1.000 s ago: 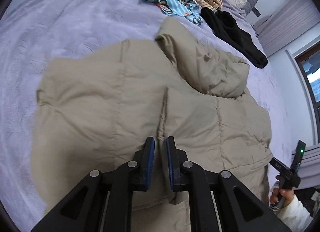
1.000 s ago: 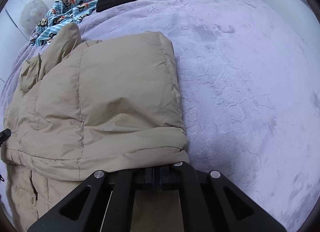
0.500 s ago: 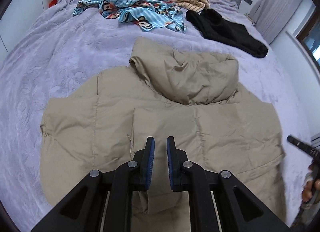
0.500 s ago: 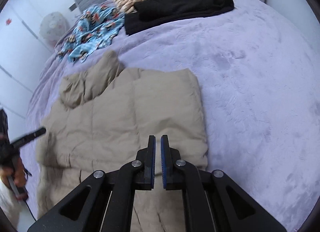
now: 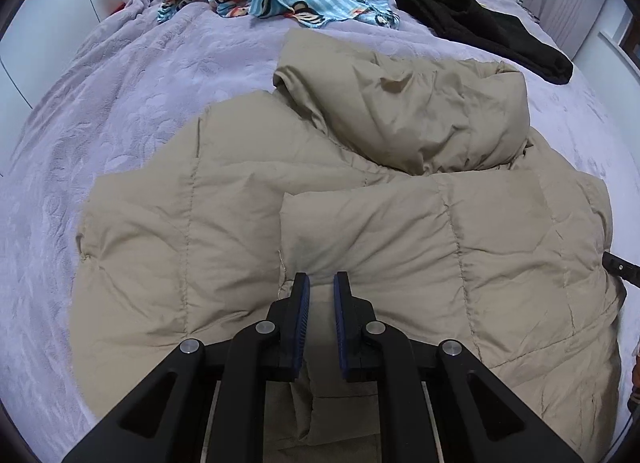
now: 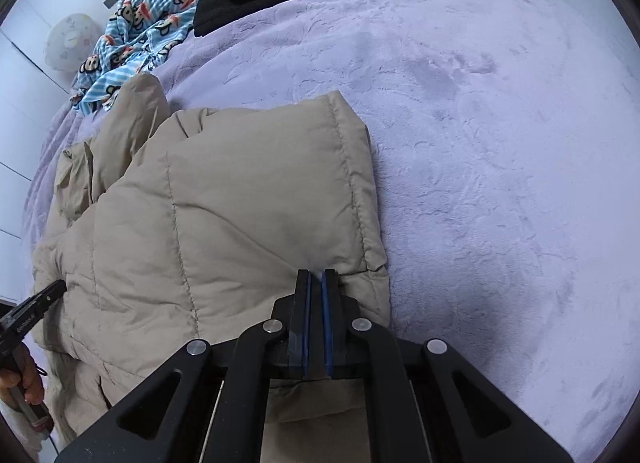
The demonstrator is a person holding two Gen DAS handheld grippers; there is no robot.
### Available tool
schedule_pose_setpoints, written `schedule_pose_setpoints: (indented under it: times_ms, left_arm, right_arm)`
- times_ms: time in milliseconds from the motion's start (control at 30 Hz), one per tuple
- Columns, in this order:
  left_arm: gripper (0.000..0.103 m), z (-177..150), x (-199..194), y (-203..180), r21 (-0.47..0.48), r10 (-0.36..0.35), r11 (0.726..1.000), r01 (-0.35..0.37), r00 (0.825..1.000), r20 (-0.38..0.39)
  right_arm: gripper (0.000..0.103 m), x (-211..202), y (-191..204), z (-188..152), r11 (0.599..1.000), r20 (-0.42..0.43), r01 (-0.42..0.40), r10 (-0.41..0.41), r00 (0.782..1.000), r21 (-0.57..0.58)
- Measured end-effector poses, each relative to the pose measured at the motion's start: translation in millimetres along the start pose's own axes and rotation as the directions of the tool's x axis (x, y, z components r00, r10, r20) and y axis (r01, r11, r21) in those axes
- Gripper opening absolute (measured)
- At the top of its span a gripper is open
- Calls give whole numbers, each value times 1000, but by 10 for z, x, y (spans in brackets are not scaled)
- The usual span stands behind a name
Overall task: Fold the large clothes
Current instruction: 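Fold the side edge inward with the right tool while the left tool pins the jacket center, then open both tools and lift them off the folded jacket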
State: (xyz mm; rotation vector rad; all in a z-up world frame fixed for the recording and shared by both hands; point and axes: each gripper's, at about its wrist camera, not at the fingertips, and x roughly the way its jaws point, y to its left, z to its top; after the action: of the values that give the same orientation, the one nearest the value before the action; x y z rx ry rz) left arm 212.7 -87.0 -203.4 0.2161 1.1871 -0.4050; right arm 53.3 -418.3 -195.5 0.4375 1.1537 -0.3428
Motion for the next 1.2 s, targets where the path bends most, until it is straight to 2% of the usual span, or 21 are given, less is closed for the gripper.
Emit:
schedule_pose_setpoints:
  times_ms: [167,267,567,633,667,733,867,900,933,967,1000,1033,1200]
  left_arm:
    - [14,-33,-204,39,5,66,998,-66,998,21]
    - [14,-78,-281,59,8,82,997,-82,996,24]
    - [16,-207,-379,107,-7,53,999,-52,998,16]
    - [82,-219,-386,120,-21,61,998,-60,998,11]
    - [101,-237,-430,125,-34,80,996,-78,996,37]
    - [102,-251,-474,99,-21,85,996,-84,995,54]
    - [102,-277,-479,80,-15,97,995,-97,995,33]
    - [102,-276,-492,73,-11,107,994,-107,994,32]
    - [102,-283,-504,66,-9,112,994,-112,993,31]
    - [102,-286,-522,63,-12,111,994,-111,993,28]
    - [102,-287,-536,62,-15,108,994,-108,994,24]
    - [102,-289,-552,58,-18,105,994,-104,994,20]
    - [102,-343,-663,-19,-8,127,992,-127,992,8]
  right_arm:
    - [7,-253,33,-155,1000,23,-7,7,1000,9]
    - [8,-337,70,-246,1000,21,-20,19,1000,17]
    - [18,-407,149,-368,999,6,-33,32,999,24]
    - [19,-416,170,-381,999,7,-35,35,999,22]
    - [19,-419,181,-384,999,5,-37,37,999,21]
    - [19,-425,201,-390,999,2,-41,41,999,18]
    - [23,-451,230,-408,998,-1,-56,56,998,22]
    - [27,-472,239,-418,998,4,-63,63,998,26]
    - [44,-498,240,-429,997,10,-77,76,997,31]
    - [81,-523,243,-445,995,17,-93,92,996,39]
    - [96,-554,239,-461,992,27,-113,111,993,48]
    - [103,-591,238,-480,991,42,-126,124,991,55]
    - [103,-687,242,-559,986,29,-153,151,988,60]
